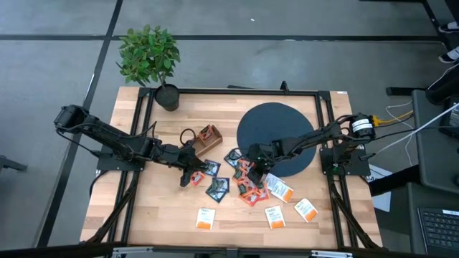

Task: Pick & Place Tea
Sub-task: Put the orange tea bag into the right section of the wooden organizer

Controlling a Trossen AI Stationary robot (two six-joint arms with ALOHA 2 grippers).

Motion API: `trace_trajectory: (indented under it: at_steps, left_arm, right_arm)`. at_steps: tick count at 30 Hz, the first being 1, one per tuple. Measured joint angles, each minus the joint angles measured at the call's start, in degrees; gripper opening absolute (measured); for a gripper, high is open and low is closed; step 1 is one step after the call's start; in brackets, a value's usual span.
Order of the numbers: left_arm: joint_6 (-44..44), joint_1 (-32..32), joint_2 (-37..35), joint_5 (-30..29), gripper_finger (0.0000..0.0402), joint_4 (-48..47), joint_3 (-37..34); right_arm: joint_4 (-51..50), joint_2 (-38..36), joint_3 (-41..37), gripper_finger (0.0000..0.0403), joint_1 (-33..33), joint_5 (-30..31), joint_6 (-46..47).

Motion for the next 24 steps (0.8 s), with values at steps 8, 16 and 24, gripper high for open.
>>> trace_trajectory:
  at_steps: [8, 16, 24]
  left_arm:
    - [0.45, 0.00, 0.00, 0.00, 0.0068, 0.00, 0.00]
    - [0.45, 0.00, 0.00, 0.00, 0.0063, 0.00, 0.00]
    - [0.45, 0.00, 0.00, 0.00, 0.0067, 0.00, 0.00]
  right_arm:
    - [-0.06, 0.00, 0.00, 0.0181, 0.01, 0.03, 0.12]
    - [-2.53, -0.09, 0.00, 0.0181, 0.03, -3.13, 3.12]
    - [-1.81, -0.09, 0.00, 0.0181, 1.83, -4.10, 5.25]
